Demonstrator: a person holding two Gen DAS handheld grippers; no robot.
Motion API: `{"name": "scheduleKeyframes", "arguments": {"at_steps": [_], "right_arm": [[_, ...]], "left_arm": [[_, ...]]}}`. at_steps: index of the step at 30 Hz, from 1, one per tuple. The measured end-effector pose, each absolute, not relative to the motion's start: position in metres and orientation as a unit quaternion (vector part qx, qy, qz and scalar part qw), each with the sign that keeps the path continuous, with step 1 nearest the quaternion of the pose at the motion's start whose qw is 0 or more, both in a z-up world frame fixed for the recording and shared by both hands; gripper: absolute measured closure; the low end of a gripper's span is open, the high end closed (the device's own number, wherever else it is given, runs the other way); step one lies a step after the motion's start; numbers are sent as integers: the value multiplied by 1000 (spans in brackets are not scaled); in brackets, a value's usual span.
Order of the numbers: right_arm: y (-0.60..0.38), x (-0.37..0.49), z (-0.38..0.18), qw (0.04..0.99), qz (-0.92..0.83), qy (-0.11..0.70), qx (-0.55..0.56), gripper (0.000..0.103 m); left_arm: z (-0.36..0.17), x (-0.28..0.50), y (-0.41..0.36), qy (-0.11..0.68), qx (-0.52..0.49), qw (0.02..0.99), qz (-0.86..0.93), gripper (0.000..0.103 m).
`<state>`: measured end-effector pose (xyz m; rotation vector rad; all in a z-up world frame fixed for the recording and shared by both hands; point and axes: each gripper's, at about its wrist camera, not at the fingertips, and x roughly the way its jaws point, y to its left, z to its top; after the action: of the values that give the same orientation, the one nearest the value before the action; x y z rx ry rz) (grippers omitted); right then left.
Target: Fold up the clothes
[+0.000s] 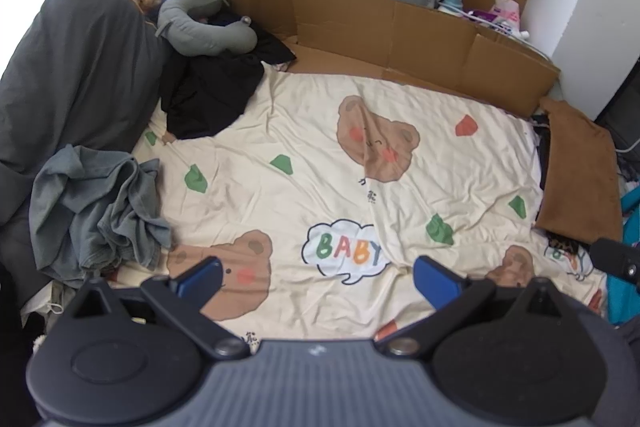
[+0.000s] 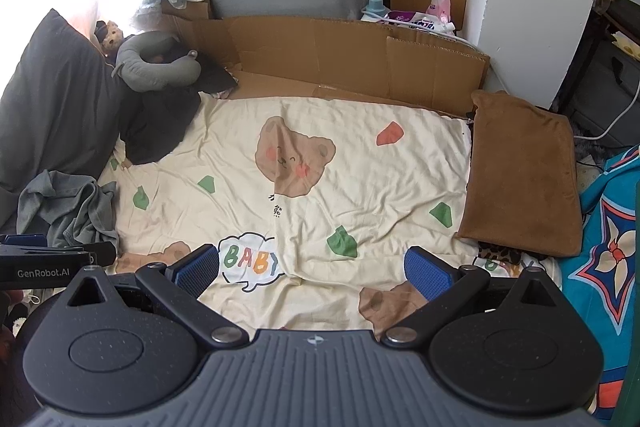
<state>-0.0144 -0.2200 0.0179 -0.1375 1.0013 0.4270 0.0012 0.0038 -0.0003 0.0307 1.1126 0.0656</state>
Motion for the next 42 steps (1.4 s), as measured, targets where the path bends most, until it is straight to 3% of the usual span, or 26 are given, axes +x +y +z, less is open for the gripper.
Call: {"name": "scheduleKeyframes", "arguments": {"at_steps": [42], "right_arm": [[-218, -12, 26, 860, 196, 469, -55, 1]], "left_arm": [[19, 8, 9, 506, -4, 862, 30, 1]]}}
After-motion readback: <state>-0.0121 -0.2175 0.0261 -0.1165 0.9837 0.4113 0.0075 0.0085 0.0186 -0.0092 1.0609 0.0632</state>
